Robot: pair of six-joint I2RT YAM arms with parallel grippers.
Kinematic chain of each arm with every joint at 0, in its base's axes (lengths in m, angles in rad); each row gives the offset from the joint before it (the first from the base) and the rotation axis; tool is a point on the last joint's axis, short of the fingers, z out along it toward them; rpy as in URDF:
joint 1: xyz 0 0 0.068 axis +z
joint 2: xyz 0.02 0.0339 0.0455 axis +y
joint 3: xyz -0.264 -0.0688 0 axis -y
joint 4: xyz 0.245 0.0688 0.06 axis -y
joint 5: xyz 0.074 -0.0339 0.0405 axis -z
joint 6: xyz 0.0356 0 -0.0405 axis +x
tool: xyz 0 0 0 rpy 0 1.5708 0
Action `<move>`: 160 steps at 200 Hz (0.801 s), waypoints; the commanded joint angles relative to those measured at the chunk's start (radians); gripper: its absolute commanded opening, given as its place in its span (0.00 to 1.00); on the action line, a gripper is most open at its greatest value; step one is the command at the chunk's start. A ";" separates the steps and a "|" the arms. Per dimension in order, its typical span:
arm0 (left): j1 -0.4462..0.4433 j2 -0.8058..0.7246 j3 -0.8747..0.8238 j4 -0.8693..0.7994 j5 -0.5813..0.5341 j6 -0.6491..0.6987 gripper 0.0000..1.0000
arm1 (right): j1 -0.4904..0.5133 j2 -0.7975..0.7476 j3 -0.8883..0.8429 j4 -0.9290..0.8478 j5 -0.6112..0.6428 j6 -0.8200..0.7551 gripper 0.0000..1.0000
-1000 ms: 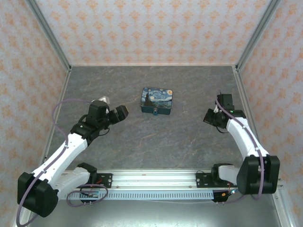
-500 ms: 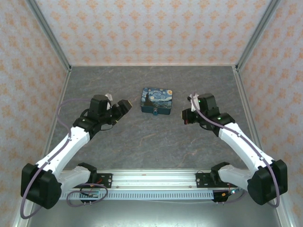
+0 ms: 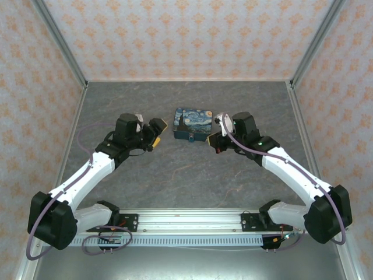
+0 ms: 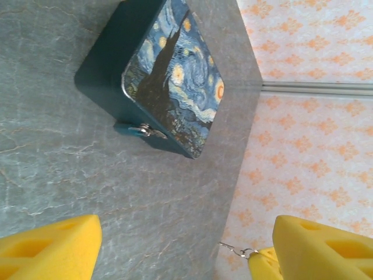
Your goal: Unlock the padlock with the key
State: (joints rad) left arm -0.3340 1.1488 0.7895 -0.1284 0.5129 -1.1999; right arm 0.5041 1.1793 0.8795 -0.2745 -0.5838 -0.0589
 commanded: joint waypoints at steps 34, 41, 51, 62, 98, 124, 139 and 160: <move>-0.037 0.022 -0.029 0.116 -0.027 -0.357 0.75 | 0.064 -0.001 -0.023 0.286 0.019 0.120 0.00; -0.045 0.022 -0.040 0.129 -0.036 -0.419 0.73 | 0.079 -0.001 -0.036 0.331 0.023 0.137 0.00; -0.057 0.023 -0.048 0.149 -0.050 -0.494 0.71 | 0.099 0.026 -0.048 0.398 0.033 0.165 0.00; -0.071 0.025 -0.047 0.157 -0.063 -0.548 0.69 | 0.119 0.039 -0.056 0.460 0.044 0.189 0.00; -0.125 0.026 -0.031 0.190 -0.112 -0.662 0.63 | 0.176 0.090 -0.059 0.606 0.070 0.244 0.00; -0.158 0.041 -0.023 0.231 -0.119 -0.715 0.57 | 0.202 0.121 -0.062 0.664 0.082 0.264 0.00; -0.173 0.047 -0.014 0.233 -0.127 -0.727 0.53 | 0.209 0.141 -0.066 0.700 0.080 0.286 0.00; -0.193 0.051 -0.010 0.228 -0.145 -0.743 0.49 | 0.220 0.159 -0.072 0.735 0.075 0.306 0.00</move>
State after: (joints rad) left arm -0.5079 1.1931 0.7528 0.0696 0.4133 -1.8858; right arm 0.7113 1.3216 0.8238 0.3470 -0.5194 0.2070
